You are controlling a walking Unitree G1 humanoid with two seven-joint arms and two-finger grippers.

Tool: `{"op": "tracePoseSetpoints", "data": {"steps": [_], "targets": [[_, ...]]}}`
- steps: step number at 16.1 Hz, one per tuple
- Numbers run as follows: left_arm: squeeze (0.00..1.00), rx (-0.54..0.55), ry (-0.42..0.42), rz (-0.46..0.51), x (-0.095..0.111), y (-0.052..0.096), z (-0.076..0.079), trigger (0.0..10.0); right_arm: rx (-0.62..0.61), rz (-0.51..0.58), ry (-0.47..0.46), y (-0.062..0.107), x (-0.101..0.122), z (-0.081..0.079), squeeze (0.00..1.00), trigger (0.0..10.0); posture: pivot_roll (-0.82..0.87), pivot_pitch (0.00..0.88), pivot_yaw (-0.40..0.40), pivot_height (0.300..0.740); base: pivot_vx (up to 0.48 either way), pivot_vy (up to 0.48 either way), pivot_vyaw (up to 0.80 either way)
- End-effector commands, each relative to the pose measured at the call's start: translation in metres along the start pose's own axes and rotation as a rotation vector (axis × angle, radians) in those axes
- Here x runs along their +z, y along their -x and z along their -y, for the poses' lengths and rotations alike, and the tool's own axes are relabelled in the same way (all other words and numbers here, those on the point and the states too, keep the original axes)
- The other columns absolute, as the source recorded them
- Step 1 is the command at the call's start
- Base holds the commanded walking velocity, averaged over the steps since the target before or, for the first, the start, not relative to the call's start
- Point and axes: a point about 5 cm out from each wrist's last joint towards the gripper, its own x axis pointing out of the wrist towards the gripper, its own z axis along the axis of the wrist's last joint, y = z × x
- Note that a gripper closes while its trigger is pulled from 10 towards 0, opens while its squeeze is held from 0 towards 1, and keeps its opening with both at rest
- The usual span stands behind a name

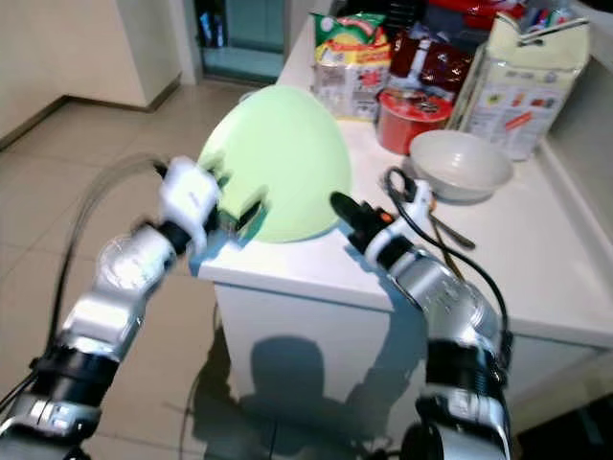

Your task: Setting the table

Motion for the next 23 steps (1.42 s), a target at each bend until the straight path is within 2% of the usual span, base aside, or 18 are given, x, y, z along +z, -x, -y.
{"op": "tracePoseSetpoints", "data": {"steps": [1, 2, 3, 4, 5, 6, 7, 8, 9, 10, 12, 13, 14, 15, 16, 17, 21, 23], "targets": [[0.0, 0.0, 0.055, 0.112, 0.028, 0.001, -0.003, 10.0, -0.015, 0.035, -0.007, 0.009, 0.007, 0.0, 0.0, 0.0, -0.02, 0.0, -0.033, 0.74, 0.0, 0.0, 0.0], [0.0, 0.001, 0.064, 0.134, 0.033, 0.001, -0.004, 10.0, -0.013, 0.041, -0.005, 0.009, 0.009, -0.001, 0.0, 0.0, -0.02, 0.0, -0.033, 0.74, 0.0, 0.0, 0.0], [0.0, 0.011, 0.093, 0.227, 0.057, 0.004, -0.005, 10.0, 0.005, 0.068, 0.006, 0.014, 0.014, -0.008, 0.0, 0.0, -0.02, 0.0, -0.032, 0.74, 0.0, 0.0, 0.0], [0.0, 0.021, 0.108, 0.27, 0.071, 0.006, -0.007, 10.0, 0.021, 0.086, 0.013, 0.017, 0.018, -0.015, 0.0, 0.0, -0.01, 0.0, -0.035, 0.74, 0.0, 0.0, 0.0], [0.0, 0.052, 0.123, 0.295, 0.082, 0.007, -0.01, 10.0, 0.029, 0.101, 0.024, 0.019, 0.021, -0.022, 0.0, 0.0, -0.01, 0.0, -0.032, 0.74, 0.0, 0.0, 0.0], [0.0, 0.131, 0.147, 0.303, 0.09, 0.009, -0.019, 10.0, 0.036, 0.126, 0.049, 0.022, 0.026, -0.029, 0.0, 0.0, 0.0, 0.0, -0.029, 0.74, 0.0, 0.0, 0.0], [0.0, 0.185, 0.155, 0.284, 0.09, 0.009, -0.027, 10.0, 0.043, 0.149, 0.055, 0.023, 0.028, -0.033, 0.0, 0.0, 0.0, 0.0, -0.032, 0.74, 0.0, 0.0, 0.0], [0.0, 0.345, 0.111, 0.186, 0.079, 0.013, -0.047, 10.0, 0.062, 0.222, 0.059, 0.027, 0.037, -0.043, 0.0, 0.0, 0.0, 0.0, -0.034, 0.74, 0.0, 0.0, 0.0], [0.0, 0.461, 0.021, 0.087, 0.065, 0.018, -0.062, 10.0, 0.096, 0.283, 0.047, 0.03, 0.045, -0.054, 0.0, 0.0, 0.0, 0.0, -0.034, 0.74, 0.0, 0.0, 0.0], [0.0, 0.503, -0.025, 0.036, 0.058, 0.025, -0.068, 10.0, 0.124, 0.329, 0.051, 0.035, 0.051, -0.064, 0.0, 0.0, 0.0, 0.0, -0.035, 0.74, 0.0, 0.0, 0.0], [0.0, 0.536, -0.018, -0.03, 0.05, 0.033, -0.068, 10.0, 0.102, 0.432, 0.09, 0.044, 0.061, -0.075, 0.0, 0.0, 0.0, 0.0, -0.041, 0.74, 0.0, 0.0, 0.0], [0.0, 0.546, -0.005, -0.077, 0.044, 0.04, -0.061, 10.0, -0.019, 0.572, 0.139, 0.055, 0.071, -0.075, 0.0, 0.0, 0.01, 0.0, -0.058, 0.74, 0.0, 0.0, 0.0], [0.0, 0.529, -0.007, -0.089, 0.04, 0.041, -0.053, 10.0, -0.059, 0.625, 0.142, 0.061, 0.072, -0.077, 0.0, 0.0, 0.01, 0.0, -0.057, 0.74, 0.0, 0.0, 0.0], [0.0, 0.519, 0.011, -0.096, 0.037, 0.04, -0.048, 10.0, -0.072, 0.639, 0.158, 0.064, 0.071, -0.08, 0.0, 1.8, 0.01, 0.0, -0.057, 0.74, 0.0, 0.0, 0.0], [0.0, 0.504, 0.021, -0.101, 0.034, 0.038, -0.042, 10.0, -0.08, 0.631, 0.216, 0.064, 0.068, -0.084, 0.0, 7.6, 0.0, 0.0, -0.054, 0.74, 0.0, 0.0, 0.0], [0.0, 0.484, 0.037, -0.111, 0.03, 0.035, -0.035, 10.0, -0.07, 0.621, 0.27, 0.061, 0.065, -0.091, 0.0, 10.0, 0.0, 0.0, -0.045, 0.74, 0.0, 0.0, 0.0], [0.0, 0.454, 0.042, -0.123, 0.031, 0.032, -0.03, 10.0, -0.025, 0.613, 0.315, 0.054, 0.057, -0.105, 0.0, 10.0, -0.01, 0.0, -0.028, 0.74, 0.0, 0.0, 0.0], [0.0, 0.451, 0.033, -0.131, 0.029, 0.032, -0.031, 10.0, -0.063, 0.6, 0.346, 0.052, 0.052, -0.103, 0.0, 10.0, -0.02, 0.0, -0.026, 0.74, 0.0, 0.0, 0.0]]}}
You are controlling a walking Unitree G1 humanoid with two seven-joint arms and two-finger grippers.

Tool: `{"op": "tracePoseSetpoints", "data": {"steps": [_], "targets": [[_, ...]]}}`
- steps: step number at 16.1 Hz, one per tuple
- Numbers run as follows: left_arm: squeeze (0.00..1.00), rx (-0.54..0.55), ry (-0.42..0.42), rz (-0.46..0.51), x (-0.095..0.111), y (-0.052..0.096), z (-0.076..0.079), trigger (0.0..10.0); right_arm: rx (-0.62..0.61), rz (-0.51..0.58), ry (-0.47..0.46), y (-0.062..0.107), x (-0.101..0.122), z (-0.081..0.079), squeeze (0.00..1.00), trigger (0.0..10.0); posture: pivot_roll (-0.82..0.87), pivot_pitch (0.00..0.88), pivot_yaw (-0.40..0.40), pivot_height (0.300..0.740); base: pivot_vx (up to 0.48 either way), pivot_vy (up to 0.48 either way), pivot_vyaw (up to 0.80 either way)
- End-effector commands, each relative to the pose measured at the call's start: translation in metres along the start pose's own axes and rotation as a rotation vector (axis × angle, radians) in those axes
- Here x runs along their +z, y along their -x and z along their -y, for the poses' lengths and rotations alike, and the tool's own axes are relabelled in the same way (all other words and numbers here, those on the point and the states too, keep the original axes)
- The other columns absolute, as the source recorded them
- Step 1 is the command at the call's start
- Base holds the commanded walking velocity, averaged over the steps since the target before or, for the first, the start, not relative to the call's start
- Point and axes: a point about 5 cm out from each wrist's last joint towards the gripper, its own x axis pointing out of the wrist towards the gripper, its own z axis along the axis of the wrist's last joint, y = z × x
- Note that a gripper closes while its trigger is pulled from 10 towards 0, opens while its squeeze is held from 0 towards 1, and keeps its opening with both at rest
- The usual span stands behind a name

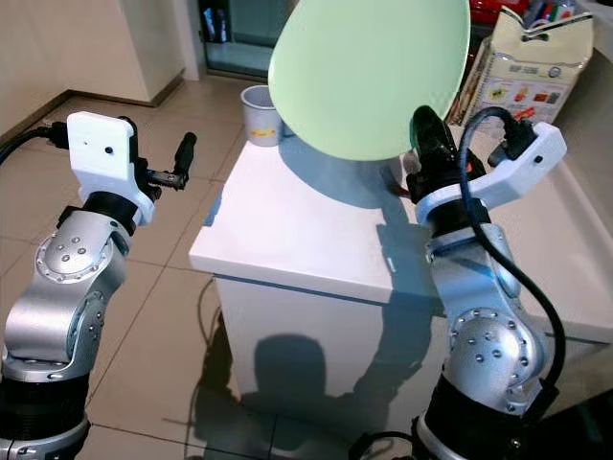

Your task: Setting the table

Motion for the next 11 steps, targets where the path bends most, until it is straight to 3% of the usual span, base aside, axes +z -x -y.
{"op": "tracePoseSetpoints", "data": {"steps": [1, 4, 11], "targets": [[0.0, -0.005, -0.013, 0.004, 0.0015, 0.0004, 0.0, 10.0, 0.017, 0.047, 0.026, 0.002, 0.0065, -0.0053, 0.0, 10.0, -0.02, 0.0, -0.024, 0.74, 0.0, 0.0, 0.0], [0.0, -0.029, -0.024, -0.002, 0.0002, 0.0007, 0.0043, 10.0, -0.021, 0.035, 0.045, 0.0037, 0.0025, 0.0003, 0.0, 10.0, -0.01, 0.0, -0.015, 0.74, 0.0, 0.0, 0.0], [0.0, -0.056, -0.026, -0.002, -0.0005, -0.0008, 0.007, 10.0, -0.021, 0.022, 0.071, 0.0046, -0.0003, -0.0008, 0.0, 10.0, -0.03, 0.0, -0.007, 0.74, -0.321, 0.0, 0.0]]}}
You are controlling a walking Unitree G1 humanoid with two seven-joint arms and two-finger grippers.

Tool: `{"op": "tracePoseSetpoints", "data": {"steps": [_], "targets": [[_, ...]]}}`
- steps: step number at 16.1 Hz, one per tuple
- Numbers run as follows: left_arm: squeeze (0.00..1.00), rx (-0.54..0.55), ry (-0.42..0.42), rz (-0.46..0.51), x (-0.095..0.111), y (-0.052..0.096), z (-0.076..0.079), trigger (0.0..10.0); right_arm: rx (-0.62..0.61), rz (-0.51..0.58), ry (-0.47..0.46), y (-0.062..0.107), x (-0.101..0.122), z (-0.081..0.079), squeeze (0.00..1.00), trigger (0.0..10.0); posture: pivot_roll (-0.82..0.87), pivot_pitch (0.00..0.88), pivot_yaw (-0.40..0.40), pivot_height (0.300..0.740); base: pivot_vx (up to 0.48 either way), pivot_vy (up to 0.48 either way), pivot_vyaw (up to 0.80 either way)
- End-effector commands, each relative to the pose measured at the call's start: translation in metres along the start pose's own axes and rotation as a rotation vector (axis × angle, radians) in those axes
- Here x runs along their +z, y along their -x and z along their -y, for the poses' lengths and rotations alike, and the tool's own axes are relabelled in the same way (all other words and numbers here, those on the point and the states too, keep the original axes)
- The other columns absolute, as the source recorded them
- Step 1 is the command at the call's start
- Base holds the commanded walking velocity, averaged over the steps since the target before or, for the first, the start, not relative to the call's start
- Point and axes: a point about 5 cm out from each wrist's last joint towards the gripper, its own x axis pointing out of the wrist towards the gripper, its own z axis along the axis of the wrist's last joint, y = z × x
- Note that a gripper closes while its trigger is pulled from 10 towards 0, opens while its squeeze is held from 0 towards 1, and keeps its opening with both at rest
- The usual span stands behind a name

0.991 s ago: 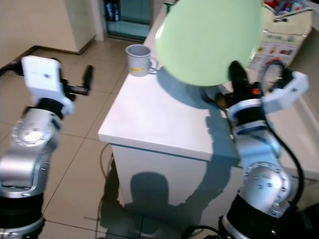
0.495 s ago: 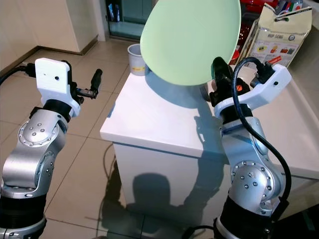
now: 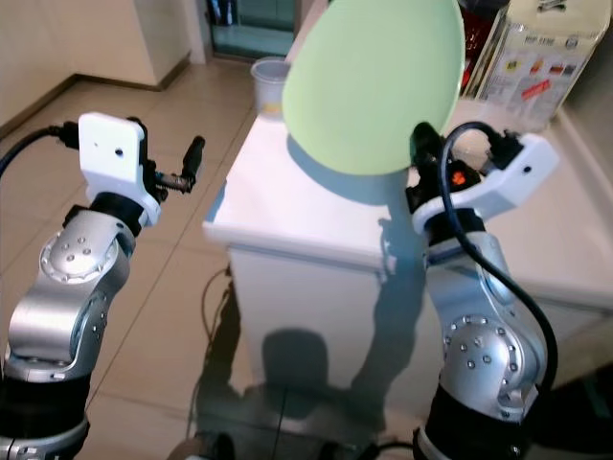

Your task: Setting the table

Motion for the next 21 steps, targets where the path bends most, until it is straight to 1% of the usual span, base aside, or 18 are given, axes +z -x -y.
{"op": "tracePoseSetpoints", "data": {"steps": [1, 4, 5, 6, 9, 10, 12, 14, 16, 21], "targets": [[0.0, -0.022, -0.01, 0.008, 0.001, -0.001, 0.003, 10.0, 0.028, 0.049, 0.006, 0.001, 0.008, -0.005, 0.0, 10.0, -0.03, 0.0, -0.004, 0.74, -0.345, 0.0, 0.0], [0.0, -0.03, -0.016, 0.01, 0.001, -0.001, 0.004, 10.0, 0.025, 0.052, 0.005, 0.002, 0.008, -0.005, 0.0, 10.0, -0.03, 0.0, -0.003, 0.74, -0.342, 0.0, 0.0], [0.0, -0.021, -0.015, 0.017, 0.002, -0.002, 0.003, 10.0, 0.024, 0.05, 0.005, 0.001, 0.007, -0.005, 0.0, 10.0, -0.02, 0.0, -0.009, 0.74, 0.0, 0.0, 0.0], [0.0, 0.006, -0.006, -0.001, -0.002, -0.003, -0.001, 10.0, 0.022, 0.033, 0.013, 0.0, 0.003, -0.005, 0.0, 10.0, -0.02, 0.0, -0.009, 0.74, 0.0, 0.0, 0.0], [0.0, 0.024, 0.017, -0.027, -0.011, -0.001, -0.001, 10.0, 0.0, -0.009, 0.067, 0.002, -0.005, -0.003, 0.0, 10.0, -0.03, 0.0, -0.01, 0.74, 0.0, 0.0, 0.0], [0.0, 0.022, 0.011, -0.034, -0.013, -0.001, 0.001, 10.0, -0.021, -0.02, 0.097, 0.003, -0.008, 0.001, 0.0, 10.0, -0.03, 0.0, -0.011, 0.74, 0.0, 0.0, 0.0], [0.0, 0.009, -0.017, -0.047, -0.017, -0.001, 0.006, 10.0, -0.075, -0.047, 0.15, 0.005, -0.016, 0.012, 0.0, 10.0, -0.02, 0.0, -0.012, 0.74, 0.0, -0.444, 0.0], [0.0, 0.011, -0.024, -0.057, -0.02, 0.001, 0.005, 10.0, -0.122, -0.074, 0.196, 0.01, -0.023, 0.021, 0.0, 10.0, -0.02, 0.0, -0.009, 0.74, 0.0, -0.48, 0.0], [0.0, 0.014, -0.027, -0.059, -0.021, 0.001, 0.004, 10.0, -0.135, -0.077, 0.211, 0.012, -0.024, 0.024, 0.0, 10.0, -0.02, 0.0, -0.008, 0.74, 0.0, -0.48, 0.0], [0.0, -0.006, -0.041, -0.057, -0.022, -0.003, 0.008, 10.0, -0.151, -0.083, 0.293, 0.013, -0.026, 0.029, 0.0, 10.0, -0.04, 0.0, 0.008, 0.74, 0.0, -0.48, 0.0]]}}
